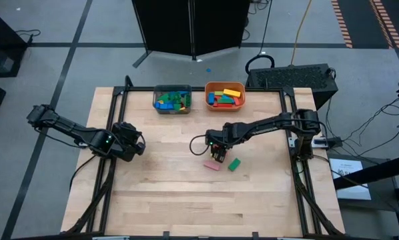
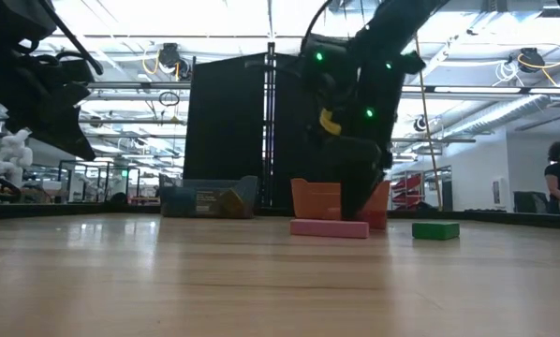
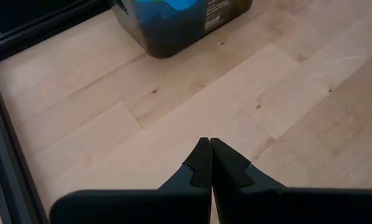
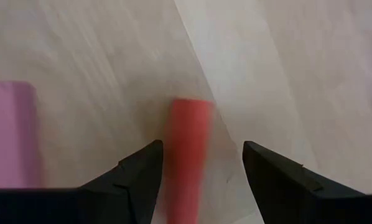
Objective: Sort blocks by size
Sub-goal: Put the large red block into the orange bin, then put the large pink block into the orange bin
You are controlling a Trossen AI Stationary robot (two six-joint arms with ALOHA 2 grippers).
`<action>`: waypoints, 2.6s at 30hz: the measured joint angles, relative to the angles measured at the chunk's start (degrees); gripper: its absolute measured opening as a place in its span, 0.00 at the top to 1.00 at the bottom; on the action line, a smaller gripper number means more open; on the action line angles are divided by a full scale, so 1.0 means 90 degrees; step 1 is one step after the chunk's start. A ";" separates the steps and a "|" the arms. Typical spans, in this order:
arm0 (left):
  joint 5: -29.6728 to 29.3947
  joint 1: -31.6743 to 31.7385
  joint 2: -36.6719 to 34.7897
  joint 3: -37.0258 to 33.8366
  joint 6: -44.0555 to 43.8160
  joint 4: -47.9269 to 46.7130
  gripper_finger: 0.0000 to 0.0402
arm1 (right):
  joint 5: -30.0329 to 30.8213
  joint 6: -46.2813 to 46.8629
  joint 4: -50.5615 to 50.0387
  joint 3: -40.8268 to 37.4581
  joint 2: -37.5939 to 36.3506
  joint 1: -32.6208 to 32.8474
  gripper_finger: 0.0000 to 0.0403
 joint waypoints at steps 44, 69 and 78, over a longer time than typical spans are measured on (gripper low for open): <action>-0.0185 0.0001 0.0002 0.0000 -0.0012 -0.0010 1.00 | 0.0475 -0.1089 0.0532 0.1712 -0.0327 -0.3368 0.82; -0.0203 0.0000 0.0001 0.0000 -0.0012 -0.0007 1.00 | -0.2158 -0.1707 0.0029 0.1715 -0.0330 -0.1362 0.42; -0.0190 0.0000 0.0002 0.0000 -0.0010 -0.0007 1.00 | 0.0113 -0.0918 0.0408 0.1205 -0.0335 0.0586 0.42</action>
